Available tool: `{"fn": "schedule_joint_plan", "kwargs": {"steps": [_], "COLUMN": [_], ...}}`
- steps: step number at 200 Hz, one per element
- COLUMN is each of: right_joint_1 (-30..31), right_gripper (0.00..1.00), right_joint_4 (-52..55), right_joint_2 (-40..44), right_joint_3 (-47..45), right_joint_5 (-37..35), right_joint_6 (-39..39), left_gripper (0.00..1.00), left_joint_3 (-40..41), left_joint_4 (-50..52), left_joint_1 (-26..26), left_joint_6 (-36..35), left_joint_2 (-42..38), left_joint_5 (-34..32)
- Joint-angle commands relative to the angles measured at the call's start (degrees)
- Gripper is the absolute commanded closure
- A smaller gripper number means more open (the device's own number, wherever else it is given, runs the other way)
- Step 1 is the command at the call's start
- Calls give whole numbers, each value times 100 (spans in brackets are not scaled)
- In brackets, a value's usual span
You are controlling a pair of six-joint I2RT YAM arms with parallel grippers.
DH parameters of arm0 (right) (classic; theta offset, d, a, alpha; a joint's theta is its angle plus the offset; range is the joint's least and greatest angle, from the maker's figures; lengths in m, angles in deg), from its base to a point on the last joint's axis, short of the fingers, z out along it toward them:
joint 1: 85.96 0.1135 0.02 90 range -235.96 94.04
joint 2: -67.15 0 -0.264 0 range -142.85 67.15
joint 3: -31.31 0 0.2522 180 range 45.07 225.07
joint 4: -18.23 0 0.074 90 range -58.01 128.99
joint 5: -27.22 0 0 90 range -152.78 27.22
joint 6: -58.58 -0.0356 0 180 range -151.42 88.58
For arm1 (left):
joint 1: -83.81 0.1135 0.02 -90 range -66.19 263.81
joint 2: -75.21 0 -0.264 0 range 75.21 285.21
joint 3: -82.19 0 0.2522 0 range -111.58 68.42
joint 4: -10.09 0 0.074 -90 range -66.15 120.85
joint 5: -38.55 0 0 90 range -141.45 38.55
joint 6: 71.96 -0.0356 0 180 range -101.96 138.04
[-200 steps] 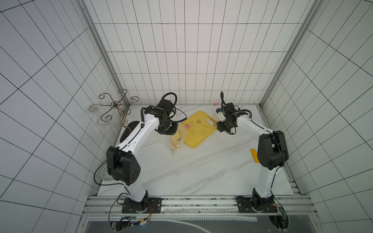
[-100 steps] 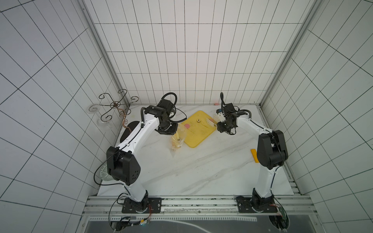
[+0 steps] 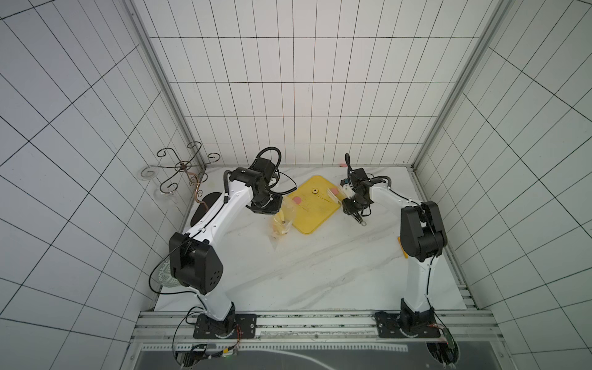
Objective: Put the cookies into a resealable bag to prevent moisture
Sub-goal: Pick up the cookie from the tray.
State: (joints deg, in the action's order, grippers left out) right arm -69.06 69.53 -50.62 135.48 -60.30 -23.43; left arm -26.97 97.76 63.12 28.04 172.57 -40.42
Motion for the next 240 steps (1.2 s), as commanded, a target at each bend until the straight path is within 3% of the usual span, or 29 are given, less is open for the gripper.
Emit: {"fn": "schedule_joint_plan", "kwargs": {"steps": [1, 113, 161, 240], "right_joint_1": [82, 173, 198, 200], "right_gripper": [51, 50, 54, 60], "right_joint_4": [30, 140, 140, 157], "right_joint_2": [-76, -525, -631, -259], "right_joint_3": [768, 1301, 1363, 1336], "right_joint_5": [105, 2, -37, -3], "right_joint_6": [14, 36, 36, 49], "left_gripper": [100, 100, 100, 100], "left_joint_3": [-1, 42, 67, 46], "left_joint_4": [-73, -87, -105, -105], "left_joint_1": [-32, -30, -23, -23], "left_joint_6": [-87, -114, -121, -121], "left_joint_2": [-15, -41, -41, -33], "left_joint_5": [65, 75, 79, 97]}}
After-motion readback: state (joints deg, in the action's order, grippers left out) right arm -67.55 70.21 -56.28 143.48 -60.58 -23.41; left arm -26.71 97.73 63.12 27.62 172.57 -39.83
